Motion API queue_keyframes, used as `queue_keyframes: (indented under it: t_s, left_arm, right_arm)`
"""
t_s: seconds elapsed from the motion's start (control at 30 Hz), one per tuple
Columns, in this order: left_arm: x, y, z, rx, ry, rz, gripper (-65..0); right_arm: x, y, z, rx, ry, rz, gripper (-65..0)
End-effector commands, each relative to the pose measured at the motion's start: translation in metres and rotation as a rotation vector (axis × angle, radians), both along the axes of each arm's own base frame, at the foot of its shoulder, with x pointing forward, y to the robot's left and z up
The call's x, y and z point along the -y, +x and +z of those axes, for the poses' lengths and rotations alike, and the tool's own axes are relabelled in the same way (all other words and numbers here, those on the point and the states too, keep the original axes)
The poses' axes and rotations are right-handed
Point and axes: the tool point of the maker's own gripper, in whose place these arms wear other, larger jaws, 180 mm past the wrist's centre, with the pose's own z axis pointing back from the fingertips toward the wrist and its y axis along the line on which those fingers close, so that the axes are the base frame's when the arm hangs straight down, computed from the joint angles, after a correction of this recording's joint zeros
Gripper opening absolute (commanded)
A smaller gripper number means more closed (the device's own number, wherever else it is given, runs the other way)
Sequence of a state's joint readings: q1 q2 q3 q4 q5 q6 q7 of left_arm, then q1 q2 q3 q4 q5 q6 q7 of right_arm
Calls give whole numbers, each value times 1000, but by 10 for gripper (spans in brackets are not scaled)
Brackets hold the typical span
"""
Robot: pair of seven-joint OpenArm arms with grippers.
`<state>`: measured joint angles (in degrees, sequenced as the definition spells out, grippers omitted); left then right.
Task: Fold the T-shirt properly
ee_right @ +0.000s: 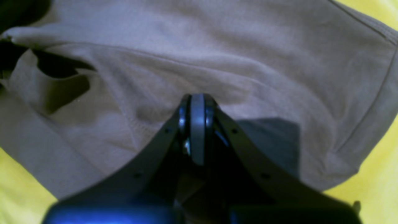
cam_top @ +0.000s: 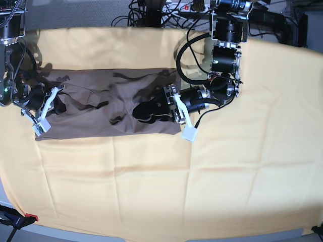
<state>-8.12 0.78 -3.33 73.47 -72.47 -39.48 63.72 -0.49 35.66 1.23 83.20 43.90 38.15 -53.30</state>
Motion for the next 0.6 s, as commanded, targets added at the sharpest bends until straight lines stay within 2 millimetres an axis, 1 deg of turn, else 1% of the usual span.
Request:
queue_keyframes:
  t_s: [0.0,0.03,0.07,0.1,0.17,0.27,0.37,0.43,0.47,0.53,0.57]
  left_arm:
    - [2,7,19,44,-47,4,-327]
    - [2,6,19,44,-45,2,-338]
    - [2,6,18,44,-40,2,-378]
    - [2,6,16,45,-31,0,-451]
    - [2,6,12,45,-9,-2,-650]
    - [3,5,1,47,59,-10,-650]
    - [2,4,-9,51,118,-14,-650]
    - [2,4,-10,51,124,-15,-650]
    - [1,4,-9,52,120,-14,-650]
    - [-6,7,-6,53,104,-5,-650]
    - [-10,8,-3,55,94,0,-650]
  right_arm:
    - [5,1,1,-2,-26,3,-650]
    - [6,1,2,-1,-26,3,-650]
    - [6,2,2,-1,-27,3,-645]
    - [6,2,2,1,-26,3,-612]
    - [6,5,4,7,-27,1,-552]
    - [6,17,14,31,-30,0,-467]
    - [4,39,37,99,3,-7,-399]
    - [0,54,58,161,57,2,-391]
    - [2,60,69,191,78,-8,-391]
    - [14,72,88,247,88,-49,-390]
    - [22,75,95,270,91,-77,-375]
